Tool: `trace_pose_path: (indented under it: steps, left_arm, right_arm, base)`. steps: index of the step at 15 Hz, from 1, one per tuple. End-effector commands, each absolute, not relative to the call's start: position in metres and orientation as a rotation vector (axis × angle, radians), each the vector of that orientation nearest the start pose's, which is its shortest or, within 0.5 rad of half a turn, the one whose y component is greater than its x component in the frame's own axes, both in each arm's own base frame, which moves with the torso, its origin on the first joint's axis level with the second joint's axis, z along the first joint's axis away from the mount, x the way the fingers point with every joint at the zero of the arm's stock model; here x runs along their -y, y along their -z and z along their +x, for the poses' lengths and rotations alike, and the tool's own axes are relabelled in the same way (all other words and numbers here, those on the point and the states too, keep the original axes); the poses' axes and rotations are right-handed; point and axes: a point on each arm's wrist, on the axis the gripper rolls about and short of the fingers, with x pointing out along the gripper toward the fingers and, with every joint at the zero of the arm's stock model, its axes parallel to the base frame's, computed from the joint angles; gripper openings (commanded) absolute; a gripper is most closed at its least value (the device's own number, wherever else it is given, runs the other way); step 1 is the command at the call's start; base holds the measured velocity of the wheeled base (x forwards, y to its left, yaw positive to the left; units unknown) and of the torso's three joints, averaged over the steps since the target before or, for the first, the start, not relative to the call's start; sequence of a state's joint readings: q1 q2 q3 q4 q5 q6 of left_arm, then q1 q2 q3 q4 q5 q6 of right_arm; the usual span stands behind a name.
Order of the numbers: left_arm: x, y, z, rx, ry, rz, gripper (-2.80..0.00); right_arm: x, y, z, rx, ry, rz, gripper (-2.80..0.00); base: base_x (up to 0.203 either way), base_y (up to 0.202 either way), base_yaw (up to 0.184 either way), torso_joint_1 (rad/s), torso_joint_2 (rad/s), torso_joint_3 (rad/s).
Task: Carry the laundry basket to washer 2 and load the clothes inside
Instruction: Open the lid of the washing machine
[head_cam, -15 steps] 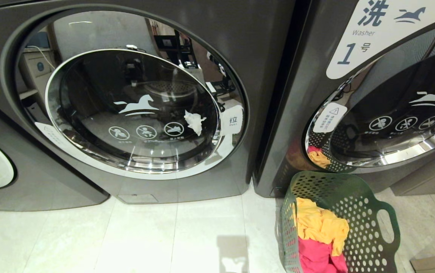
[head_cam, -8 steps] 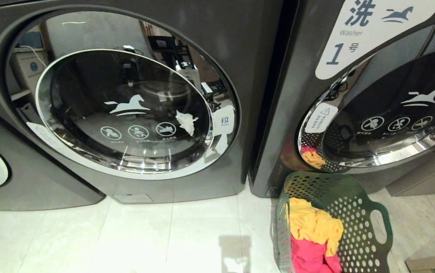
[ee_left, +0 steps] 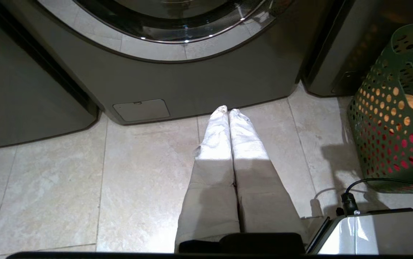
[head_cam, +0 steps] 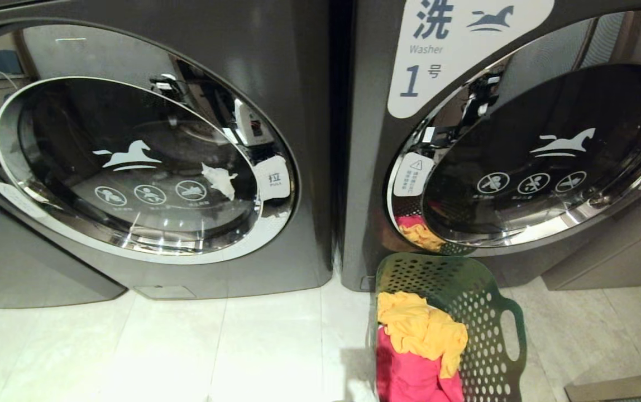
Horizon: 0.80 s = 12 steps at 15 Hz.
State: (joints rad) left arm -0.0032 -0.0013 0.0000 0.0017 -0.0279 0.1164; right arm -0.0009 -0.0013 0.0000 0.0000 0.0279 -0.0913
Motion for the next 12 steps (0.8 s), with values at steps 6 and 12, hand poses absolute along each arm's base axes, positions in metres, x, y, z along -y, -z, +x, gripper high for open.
trace_pose_path:
  steps: [6,12]
  left_arm:
    - [0.0005,-0.0753,-0.0228,0.0,0.031,0.117,-2.8]
    - [0.0006,-0.0752,-0.0228,-0.001,0.031,0.104,-2.8]
  right_arm:
    - [-0.0006,-0.0753,-0.0228,0.0,-0.027,-0.09,-2.8]
    - [-0.0006,-0.0753,-0.0228,0.0,-0.028,-0.087,-2.8]
  base:
    - [0.0,-0.194,0.001,0.002,0.0,0.003]
    - [0.0,-0.175,0.003,0.002,0.0,0.004]
